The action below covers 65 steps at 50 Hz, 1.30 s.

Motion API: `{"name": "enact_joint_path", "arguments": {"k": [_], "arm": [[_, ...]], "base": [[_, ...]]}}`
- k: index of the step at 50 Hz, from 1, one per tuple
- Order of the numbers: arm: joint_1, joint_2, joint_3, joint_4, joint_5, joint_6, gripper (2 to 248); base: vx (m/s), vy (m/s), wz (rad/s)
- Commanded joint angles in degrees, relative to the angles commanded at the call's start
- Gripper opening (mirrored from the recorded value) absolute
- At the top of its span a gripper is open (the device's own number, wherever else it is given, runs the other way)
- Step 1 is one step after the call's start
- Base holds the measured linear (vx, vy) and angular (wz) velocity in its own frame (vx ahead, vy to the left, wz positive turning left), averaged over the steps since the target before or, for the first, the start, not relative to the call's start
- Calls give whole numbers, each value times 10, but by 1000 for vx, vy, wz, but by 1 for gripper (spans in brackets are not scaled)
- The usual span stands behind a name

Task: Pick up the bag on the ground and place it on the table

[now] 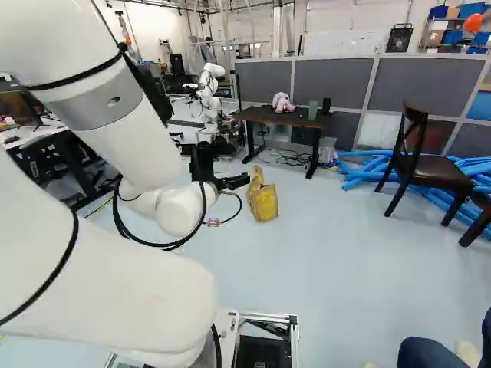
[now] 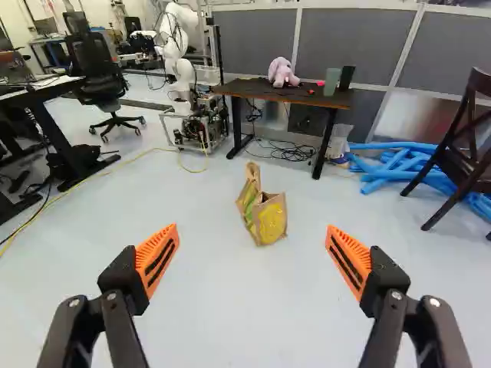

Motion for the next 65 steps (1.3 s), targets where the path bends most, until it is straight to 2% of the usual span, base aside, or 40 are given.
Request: {"name": "enact_joint_path", "arguments": {"k": [36,56,65], "arm": [[0,0,0,0,0,0,247],[0,0,0,0,0,0,247],[0,0,0,0,0,0,247]], "base": [[162,4,-11],[176,-45,-238],[151,-3,-44]]}}
